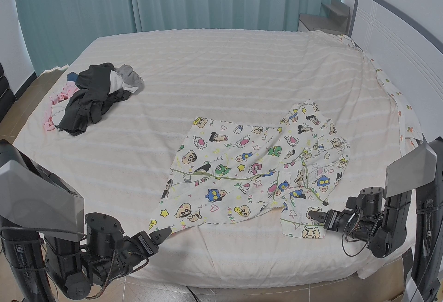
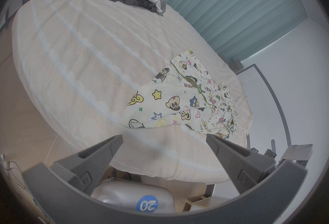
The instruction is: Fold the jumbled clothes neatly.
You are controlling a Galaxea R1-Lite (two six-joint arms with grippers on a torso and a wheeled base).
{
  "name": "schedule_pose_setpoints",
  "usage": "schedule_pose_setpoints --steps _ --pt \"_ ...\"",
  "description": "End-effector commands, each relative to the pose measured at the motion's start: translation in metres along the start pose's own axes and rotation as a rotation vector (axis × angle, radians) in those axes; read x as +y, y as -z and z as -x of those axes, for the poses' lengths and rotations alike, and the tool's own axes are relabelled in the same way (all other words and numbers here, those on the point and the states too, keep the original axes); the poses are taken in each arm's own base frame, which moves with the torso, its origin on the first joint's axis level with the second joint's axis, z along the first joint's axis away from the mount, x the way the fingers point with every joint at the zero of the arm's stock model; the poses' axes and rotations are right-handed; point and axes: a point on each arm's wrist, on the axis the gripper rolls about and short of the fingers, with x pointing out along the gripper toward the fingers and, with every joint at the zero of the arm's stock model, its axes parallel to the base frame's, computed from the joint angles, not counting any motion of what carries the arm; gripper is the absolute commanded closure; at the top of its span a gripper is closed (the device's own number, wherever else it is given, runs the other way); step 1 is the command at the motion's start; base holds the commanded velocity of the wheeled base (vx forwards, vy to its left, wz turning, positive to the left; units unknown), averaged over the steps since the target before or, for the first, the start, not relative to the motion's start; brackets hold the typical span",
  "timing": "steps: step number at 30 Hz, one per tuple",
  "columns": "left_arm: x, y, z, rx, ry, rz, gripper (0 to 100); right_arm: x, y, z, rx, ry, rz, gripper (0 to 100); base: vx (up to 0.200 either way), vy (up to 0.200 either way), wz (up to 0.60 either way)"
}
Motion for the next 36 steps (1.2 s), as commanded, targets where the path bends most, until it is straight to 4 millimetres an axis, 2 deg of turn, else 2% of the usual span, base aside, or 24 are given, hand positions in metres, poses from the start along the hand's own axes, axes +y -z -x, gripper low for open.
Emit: schedule_pose_setpoints --steps 1,7,8,13,19,24,28,36 --pt "0.001 0.001 0.003 -0.001 0.000 0.000 0 -0.001 0.014 -0.011 0.047 0.002 0.005 0 0.000 0.000 0.00" --pt "0.001 0.001 0.002 -0.001 -0.002 0.000 0 0.004 0.017 -0.012 0.056 -0.013 0.008 0 0.000 0.000 0.00" --pt "0.001 0.001 0.002 -0.001 -0.002 0.000 0 0.005 0.018 -0.012 0.059 -0.015 0.010 100 0.000 0.000 0.00" --pt "0.002 0.001 0.002 0.000 -0.004 -0.001 0 0.003 0.019 -0.015 0.045 0.022 0.009 100 0.000 0.000 0.00" --pt "0.002 0.001 0.002 0.000 -0.008 0.000 0 0.000 0.014 -0.010 0.021 0.048 0.004 100 0.000 0.000 0.00" --pt "0.003 0.002 0.001 0.004 -0.012 -0.001 0 -0.001 -0.004 0.014 -0.025 0.047 -0.008 100 0.000 0.000 0.00" --pt "0.003 0.002 0.001 0.002 -0.014 -0.001 0 -0.003 -0.009 0.032 -0.012 0.014 -0.016 100 0.000 0.000 0.00" --pt "0.003 0.002 0.001 0.003 -0.015 -0.001 0 -0.020 -0.003 0.039 0.033 0.056 0.034 100 0.000 0.000 0.00"
